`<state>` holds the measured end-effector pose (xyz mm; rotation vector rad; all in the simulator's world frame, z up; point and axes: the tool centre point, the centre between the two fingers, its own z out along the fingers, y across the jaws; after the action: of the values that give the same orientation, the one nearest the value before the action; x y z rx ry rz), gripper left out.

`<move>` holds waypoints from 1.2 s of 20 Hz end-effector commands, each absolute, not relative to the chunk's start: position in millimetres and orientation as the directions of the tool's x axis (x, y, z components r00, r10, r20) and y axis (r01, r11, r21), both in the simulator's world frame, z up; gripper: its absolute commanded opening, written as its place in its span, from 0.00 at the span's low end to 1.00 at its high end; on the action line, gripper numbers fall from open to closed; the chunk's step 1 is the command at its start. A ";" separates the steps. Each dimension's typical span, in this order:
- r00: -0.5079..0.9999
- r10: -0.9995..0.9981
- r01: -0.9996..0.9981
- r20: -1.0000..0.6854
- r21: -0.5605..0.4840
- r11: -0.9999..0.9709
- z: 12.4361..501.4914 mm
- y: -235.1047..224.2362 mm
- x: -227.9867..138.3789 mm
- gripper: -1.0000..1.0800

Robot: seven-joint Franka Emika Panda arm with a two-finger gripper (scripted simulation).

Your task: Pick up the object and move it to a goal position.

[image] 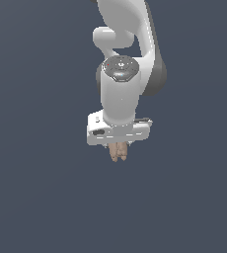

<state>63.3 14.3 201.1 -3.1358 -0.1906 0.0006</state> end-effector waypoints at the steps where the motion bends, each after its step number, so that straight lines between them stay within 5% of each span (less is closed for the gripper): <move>1: 0.993 0.121 0.121 0.000 0.000 -0.993 230.6 16.1 55.4 0.00; 24: 0.993 0.121 0.121 0.000 0.000 -0.993 464.1 31.2 2.4 0.00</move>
<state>4.6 30.6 454.7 -3.1362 -0.1913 -0.0022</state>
